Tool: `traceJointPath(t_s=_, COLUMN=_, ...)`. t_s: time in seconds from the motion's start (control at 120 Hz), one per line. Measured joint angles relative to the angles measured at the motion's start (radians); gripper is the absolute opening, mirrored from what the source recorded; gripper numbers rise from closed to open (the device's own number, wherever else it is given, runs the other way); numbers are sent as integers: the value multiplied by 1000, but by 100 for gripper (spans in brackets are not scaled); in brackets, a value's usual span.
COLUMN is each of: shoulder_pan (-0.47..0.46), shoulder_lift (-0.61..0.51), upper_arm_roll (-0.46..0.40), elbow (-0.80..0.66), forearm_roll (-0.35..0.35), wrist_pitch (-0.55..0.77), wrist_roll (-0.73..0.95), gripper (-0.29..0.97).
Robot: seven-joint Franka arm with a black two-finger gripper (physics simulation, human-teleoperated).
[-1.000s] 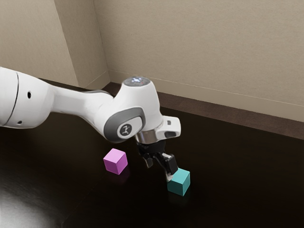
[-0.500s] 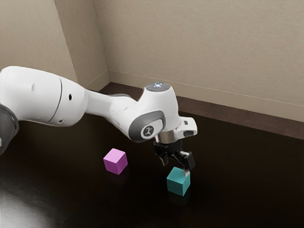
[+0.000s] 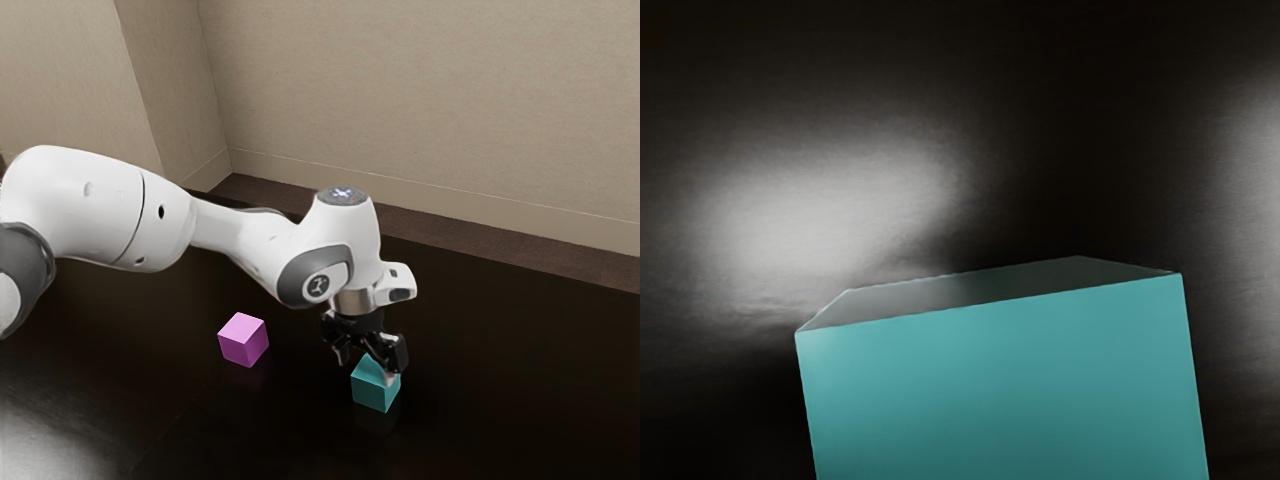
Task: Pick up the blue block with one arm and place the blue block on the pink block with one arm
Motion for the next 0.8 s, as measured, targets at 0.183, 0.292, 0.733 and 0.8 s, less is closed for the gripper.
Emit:
traceJointPath(t_s=0.183, shoulder_pan=0, shoulder_lift=30, upper_arm_roll=0, elbow=34, forearm_roll=8, wrist_pitch=-7, wrist_roll=-15, gripper=68)
traceJointPath(t_s=0.292, shoulder_pan=0, shoulder_lift=46, upper_arm_roll=0, elbow=68, forearm_roll=36, wrist_pitch=-34, wrist_roll=-26, gripper=68)
traceJointPath(t_s=0.733, shoulder_pan=0, shoulder_lift=153, upper_arm_roll=-4, elbow=231, forearm_roll=86, wrist_pitch=-162, wrist_roll=-52, gripper=68)
traceJointPath(t_s=0.8, shoulder_pan=1, shoulder_lift=161, upper_arm_roll=-4, elbow=249, forearm_roll=87, wrist_pitch=-176, wrist_roll=-54, gripper=68)
